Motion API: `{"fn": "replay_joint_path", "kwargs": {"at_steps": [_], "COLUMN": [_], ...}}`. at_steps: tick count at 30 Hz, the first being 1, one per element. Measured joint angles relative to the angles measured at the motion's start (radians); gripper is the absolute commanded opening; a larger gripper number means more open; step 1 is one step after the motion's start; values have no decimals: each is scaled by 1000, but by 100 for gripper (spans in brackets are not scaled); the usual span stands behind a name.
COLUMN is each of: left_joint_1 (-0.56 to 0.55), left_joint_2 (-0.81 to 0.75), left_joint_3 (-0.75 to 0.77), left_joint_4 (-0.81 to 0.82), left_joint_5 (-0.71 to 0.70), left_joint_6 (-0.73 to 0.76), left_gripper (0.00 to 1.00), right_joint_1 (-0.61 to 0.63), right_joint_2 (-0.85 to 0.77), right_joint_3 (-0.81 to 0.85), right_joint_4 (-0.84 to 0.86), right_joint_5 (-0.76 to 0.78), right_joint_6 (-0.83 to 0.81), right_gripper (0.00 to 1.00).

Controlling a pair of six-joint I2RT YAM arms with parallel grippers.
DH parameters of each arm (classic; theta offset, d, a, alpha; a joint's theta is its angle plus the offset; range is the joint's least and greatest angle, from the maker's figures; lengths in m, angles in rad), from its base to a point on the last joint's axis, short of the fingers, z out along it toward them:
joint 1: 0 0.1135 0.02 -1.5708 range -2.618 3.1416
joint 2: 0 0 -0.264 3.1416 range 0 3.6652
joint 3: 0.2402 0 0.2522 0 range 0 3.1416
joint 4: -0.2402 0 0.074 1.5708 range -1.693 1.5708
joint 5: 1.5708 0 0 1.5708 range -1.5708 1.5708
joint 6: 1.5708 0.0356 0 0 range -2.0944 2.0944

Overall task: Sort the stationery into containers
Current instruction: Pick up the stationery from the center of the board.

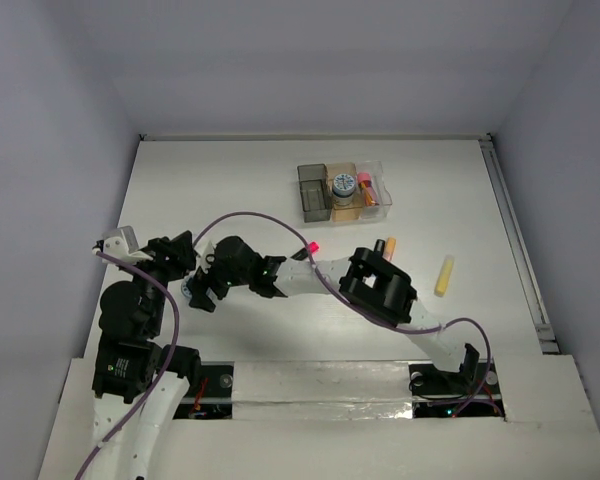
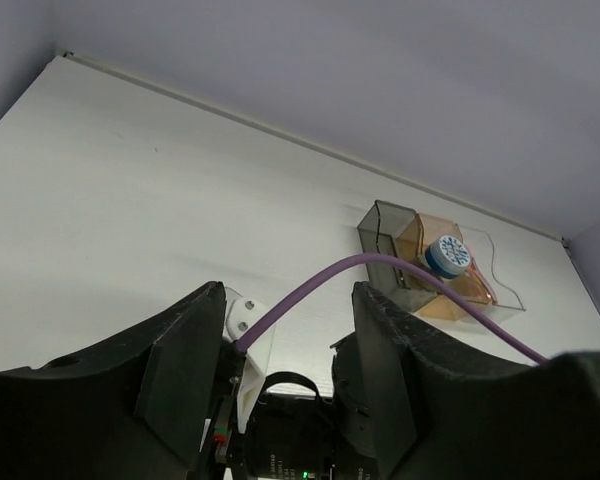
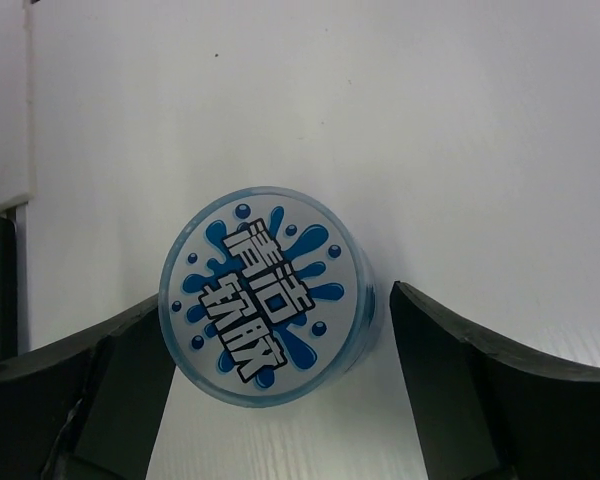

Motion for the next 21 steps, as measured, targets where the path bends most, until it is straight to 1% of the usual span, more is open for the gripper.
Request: {"fn": "replay_joint_path", "kwargs": {"at_steps": [1,2,3,6,9,12,18,21], "left_joint_1": [0,0,0,0,0,0,0,0], "left_joint_2": [0,0,0,0,0,0,1,1], "left_joint_3": [0,0,0,0,0,0,0,0], "left_joint_4": [0,0,0,1,1,2,5,5], "left_joint_5": [3,6,8,12,18,26,40,44], "left_joint_6": [0,0,0,0,1,1,3,4], "left_gripper": [50,50,50,50,50,50,49,49], "right_joint_1": [0,0,0,0,0,0,-24,-94], "right_joint_2": [4,8,10,-1,-53,-137,-414,-578], "right_joint_3": [0,0,-5,-49,-147,-250,-426,-512], "right_joint_4": [10,19,41,108,171,180,199,201], "right_joint_5": [4,10,21,63,128,222,415,453], "right_joint_6": [8,12,17,30,39,35,-8,-11], "right_gripper": [82,68,62,51,49,48,48,47]}}
